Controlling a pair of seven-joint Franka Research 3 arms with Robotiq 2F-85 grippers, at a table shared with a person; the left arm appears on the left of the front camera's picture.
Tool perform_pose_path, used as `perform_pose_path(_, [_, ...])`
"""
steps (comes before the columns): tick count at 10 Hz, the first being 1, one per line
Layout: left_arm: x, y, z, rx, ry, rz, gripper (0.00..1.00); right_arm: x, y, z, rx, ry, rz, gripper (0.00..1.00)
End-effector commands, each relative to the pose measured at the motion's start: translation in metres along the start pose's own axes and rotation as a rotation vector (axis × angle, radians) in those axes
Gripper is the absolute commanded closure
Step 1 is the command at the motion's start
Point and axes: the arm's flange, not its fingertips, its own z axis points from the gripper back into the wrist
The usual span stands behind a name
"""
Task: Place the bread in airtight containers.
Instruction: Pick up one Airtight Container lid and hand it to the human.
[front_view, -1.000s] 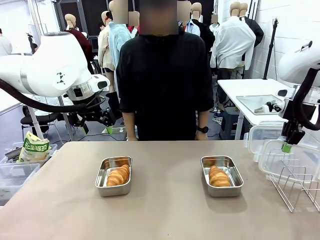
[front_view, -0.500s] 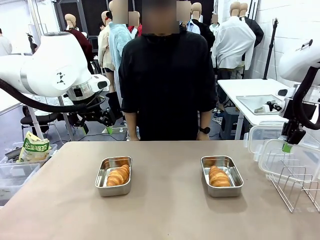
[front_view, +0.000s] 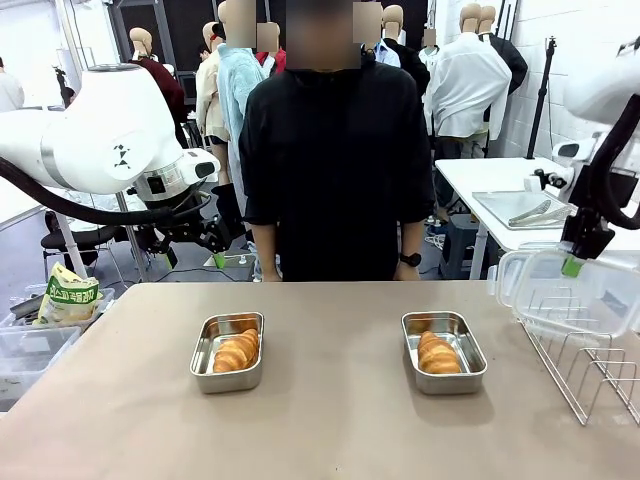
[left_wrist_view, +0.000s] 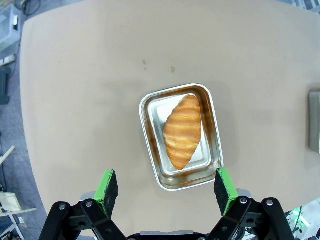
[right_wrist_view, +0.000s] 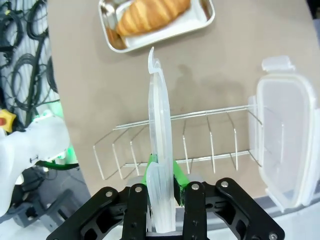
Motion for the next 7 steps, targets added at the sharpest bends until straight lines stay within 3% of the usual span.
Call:
perform_pose_path(1, [0.001,0.0,0.002,0.018,-0.001,0.006,0.0,0.01,0.022,0.018,-0.002,0.034,-0.01,1.0])
perform_pose_path(4, [0.001,0.0,0.002,0.018,-0.001,0.006,0.0,0.029,0.041,0.055,-0.086,0.079,0.105,1.0])
perform_pose_path(7, [0.001,0.0,0.002,0.018,-0.001,0.006,0.0,0.093,0.061,0.104,-0.202,0.188,0.281,1.0])
